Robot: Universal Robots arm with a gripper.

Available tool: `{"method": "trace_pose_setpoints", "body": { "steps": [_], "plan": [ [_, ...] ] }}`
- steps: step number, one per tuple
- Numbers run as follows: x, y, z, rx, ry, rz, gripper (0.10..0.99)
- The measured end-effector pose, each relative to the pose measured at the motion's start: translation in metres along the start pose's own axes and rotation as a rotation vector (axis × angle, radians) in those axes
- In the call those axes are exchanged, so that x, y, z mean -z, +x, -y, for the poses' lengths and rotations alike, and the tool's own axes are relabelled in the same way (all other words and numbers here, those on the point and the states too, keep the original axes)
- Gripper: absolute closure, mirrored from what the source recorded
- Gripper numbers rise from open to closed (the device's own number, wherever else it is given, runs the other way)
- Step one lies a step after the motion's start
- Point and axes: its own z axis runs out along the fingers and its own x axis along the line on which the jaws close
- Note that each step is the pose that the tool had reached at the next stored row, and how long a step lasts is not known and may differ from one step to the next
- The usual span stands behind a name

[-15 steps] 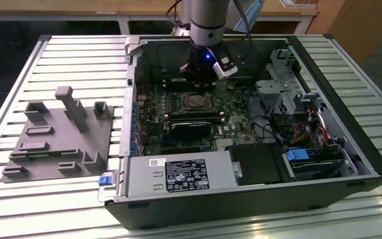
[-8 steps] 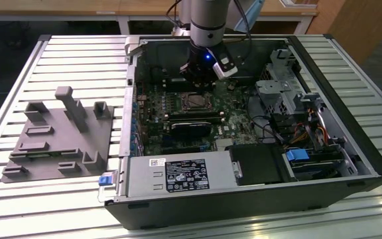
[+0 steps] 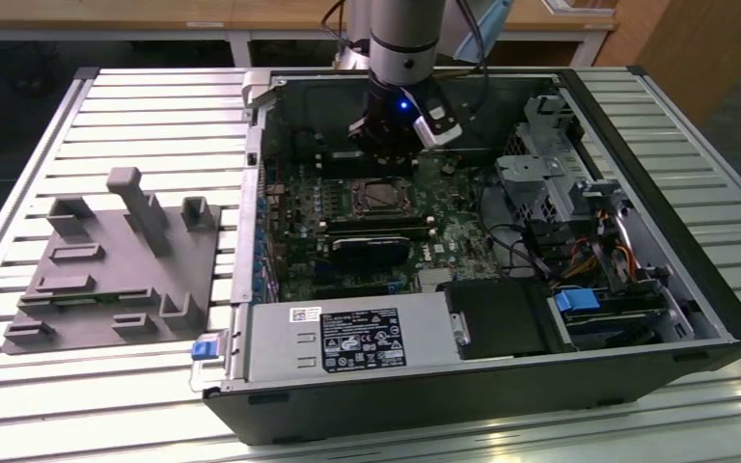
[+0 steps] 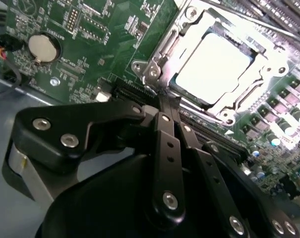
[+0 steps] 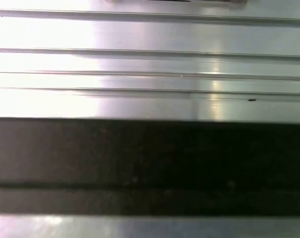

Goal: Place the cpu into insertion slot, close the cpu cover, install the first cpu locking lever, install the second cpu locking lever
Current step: 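Install the first cpu locking lever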

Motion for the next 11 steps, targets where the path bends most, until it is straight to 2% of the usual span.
{"method": "trace_pose_setpoints", "body": {
  "steps": [11],
  "plan": [
    [0.0006, -0.0001, 0.0015, 0.0, 0.0, -0.0001, 0.98]
  ]
}}
